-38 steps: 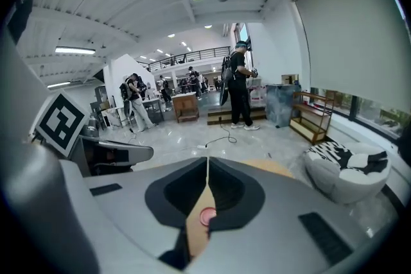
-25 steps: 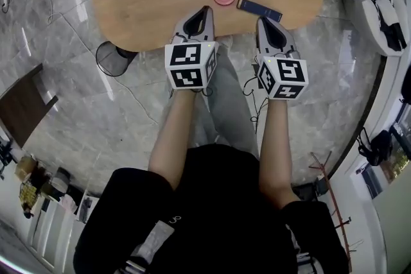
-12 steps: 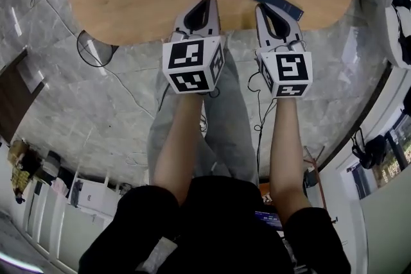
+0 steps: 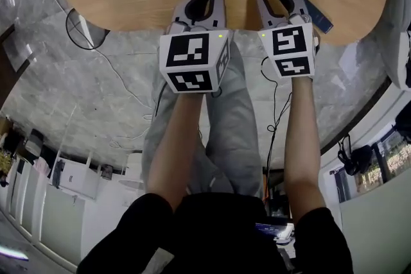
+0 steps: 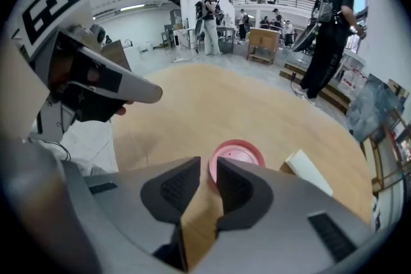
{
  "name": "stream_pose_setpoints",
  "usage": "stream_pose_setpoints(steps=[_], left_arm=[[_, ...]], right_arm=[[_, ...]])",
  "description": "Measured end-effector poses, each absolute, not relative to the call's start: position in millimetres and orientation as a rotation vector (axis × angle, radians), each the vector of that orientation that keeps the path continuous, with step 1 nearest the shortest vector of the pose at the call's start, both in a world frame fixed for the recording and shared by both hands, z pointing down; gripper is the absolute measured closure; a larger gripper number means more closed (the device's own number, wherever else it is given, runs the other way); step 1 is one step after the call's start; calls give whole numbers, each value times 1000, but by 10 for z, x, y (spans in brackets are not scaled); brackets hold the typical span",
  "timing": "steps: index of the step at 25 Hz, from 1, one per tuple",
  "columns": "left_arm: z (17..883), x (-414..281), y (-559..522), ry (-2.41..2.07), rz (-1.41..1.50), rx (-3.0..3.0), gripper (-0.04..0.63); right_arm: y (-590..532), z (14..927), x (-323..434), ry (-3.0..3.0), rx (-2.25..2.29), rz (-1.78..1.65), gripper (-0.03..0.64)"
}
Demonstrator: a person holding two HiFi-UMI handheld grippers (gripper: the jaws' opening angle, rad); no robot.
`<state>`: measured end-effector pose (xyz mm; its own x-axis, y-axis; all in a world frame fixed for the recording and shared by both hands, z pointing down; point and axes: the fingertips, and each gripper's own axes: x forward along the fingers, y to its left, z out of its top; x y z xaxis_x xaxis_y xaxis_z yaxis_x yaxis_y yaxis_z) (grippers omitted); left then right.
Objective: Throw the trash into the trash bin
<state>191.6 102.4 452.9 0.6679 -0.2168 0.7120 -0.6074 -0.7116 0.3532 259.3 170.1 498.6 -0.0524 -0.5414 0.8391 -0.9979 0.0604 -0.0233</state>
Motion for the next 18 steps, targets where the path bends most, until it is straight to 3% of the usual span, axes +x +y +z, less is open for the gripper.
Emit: stream_pose_setpoints(steps=[9,18], left_arm=[[4641,1367,808,-703,897,2241,589],[4628,817,499,-782,865,2209,589]], right_arm=[[1609,5385,2579,-1476,1433,899,585],[1276,5134,2110,-1589,1591,1081,601]])
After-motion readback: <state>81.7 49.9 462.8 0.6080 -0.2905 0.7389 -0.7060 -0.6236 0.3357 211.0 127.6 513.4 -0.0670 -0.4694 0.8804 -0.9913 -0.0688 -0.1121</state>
